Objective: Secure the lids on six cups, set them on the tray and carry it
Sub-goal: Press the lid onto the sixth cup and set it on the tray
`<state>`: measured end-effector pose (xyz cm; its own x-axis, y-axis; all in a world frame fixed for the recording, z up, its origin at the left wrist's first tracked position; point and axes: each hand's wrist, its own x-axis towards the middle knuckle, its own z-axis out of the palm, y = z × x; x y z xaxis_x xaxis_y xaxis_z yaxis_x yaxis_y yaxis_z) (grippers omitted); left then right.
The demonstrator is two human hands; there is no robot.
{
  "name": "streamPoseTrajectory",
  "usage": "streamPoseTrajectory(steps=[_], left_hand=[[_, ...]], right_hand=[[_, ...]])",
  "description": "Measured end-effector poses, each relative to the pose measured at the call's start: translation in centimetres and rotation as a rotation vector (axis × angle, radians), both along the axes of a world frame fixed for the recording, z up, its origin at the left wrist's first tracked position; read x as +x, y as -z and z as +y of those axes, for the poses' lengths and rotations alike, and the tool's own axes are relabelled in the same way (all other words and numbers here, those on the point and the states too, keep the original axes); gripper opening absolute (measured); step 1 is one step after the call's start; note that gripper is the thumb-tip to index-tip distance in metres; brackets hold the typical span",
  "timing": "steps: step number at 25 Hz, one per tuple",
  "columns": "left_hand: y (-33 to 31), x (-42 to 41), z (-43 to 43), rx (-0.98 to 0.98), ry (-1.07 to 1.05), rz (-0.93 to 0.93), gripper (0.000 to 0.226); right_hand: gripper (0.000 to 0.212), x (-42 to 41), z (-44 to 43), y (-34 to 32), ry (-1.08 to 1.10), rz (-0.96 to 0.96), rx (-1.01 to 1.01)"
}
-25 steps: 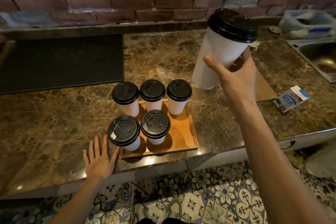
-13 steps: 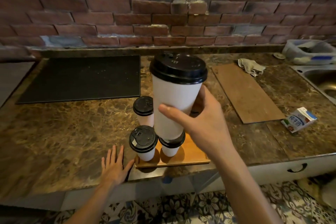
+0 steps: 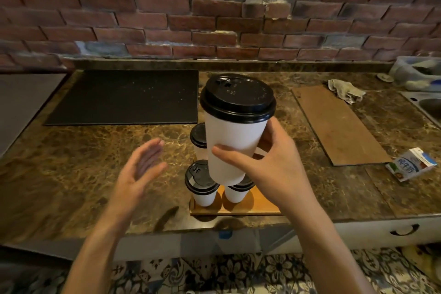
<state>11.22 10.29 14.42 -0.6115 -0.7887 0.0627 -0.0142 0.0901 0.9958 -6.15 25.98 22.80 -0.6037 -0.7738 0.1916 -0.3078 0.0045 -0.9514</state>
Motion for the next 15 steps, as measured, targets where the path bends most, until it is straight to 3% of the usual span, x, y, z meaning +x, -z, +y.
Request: streamPoseTrajectory(steps=[4, 7, 10, 15], left_hand=[[-4.8, -2.7, 4.1, -0.263, 0.273, -0.032, 0.092], [-5.0, -6.2, 6.1, -0.213, 0.304, 0.043, 0.112], [-4.1, -8.0, 6.2, -0.189, 0.236, 0.203, 0.103], [-3.8, -8.5, 6.1, -0.177, 0.127, 0.237, 0.083]], right_hand=[[0.087, -0.2, -0.1, -0.1, 0.041, 0.041, 0.015], [0.085, -0.1, -0.2, -0.2, 0.05, 0.081, 0.028], [0.089, 0.1, -0.1, -0.3, 0.066, 0.099, 0.028], [0.101, 0.2, 0.7, -1.9, -0.019, 0.154, 0.159]])
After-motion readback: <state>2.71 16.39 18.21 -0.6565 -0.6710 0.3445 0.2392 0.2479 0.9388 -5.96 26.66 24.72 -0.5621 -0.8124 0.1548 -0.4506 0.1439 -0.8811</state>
